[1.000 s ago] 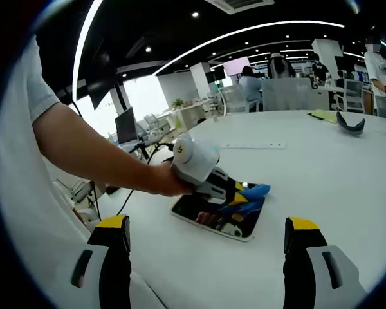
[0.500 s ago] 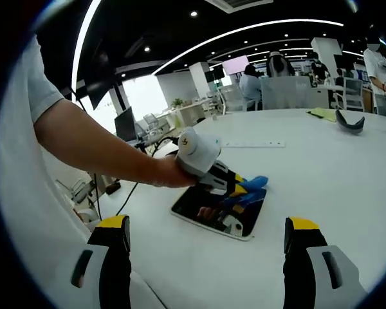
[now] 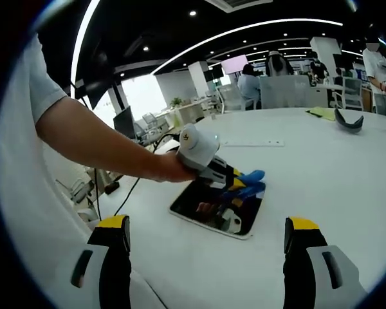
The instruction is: Wipe the mirror surface with the cleaning cloth until all visible marks leave the cleaned area.
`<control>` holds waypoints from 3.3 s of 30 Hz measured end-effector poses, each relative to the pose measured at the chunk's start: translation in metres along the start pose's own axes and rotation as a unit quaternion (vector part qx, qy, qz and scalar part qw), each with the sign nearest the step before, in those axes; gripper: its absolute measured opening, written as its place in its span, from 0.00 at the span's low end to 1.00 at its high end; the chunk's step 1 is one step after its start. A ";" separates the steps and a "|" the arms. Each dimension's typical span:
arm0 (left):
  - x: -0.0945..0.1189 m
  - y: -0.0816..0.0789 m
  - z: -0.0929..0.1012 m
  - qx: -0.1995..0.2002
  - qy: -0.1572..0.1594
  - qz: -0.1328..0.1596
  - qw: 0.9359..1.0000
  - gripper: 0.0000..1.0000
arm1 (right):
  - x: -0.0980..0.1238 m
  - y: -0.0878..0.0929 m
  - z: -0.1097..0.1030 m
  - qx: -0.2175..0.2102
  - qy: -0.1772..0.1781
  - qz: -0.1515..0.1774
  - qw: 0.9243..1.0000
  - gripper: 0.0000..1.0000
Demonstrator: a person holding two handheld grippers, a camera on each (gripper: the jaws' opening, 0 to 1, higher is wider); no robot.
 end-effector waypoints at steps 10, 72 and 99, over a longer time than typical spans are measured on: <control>-0.002 -0.001 -0.012 0.006 -0.009 -0.002 1.000 0.05 | 0.000 0.001 0.002 0.002 0.001 -0.001 1.000 1.00; 0.012 0.012 0.000 0.065 -0.017 0.005 0.998 0.06 | -0.002 -0.002 -0.003 0.020 -0.012 0.004 1.000 1.00; 0.029 0.028 0.023 0.074 -0.025 -0.004 0.997 0.06 | 0.005 -0.005 -0.013 0.033 -0.026 0.011 0.999 1.00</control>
Point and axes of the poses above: the point that each gripper's makers call its tool centre point, and the gripper's own axes: x roughly backward along the fingers, z roughly to its right, y roughly out of its underside, the point moved 2 cm from there along x, roughly backward along the fingers, and after that the axes turned 9 degrees about x, right-handed, at the moved point
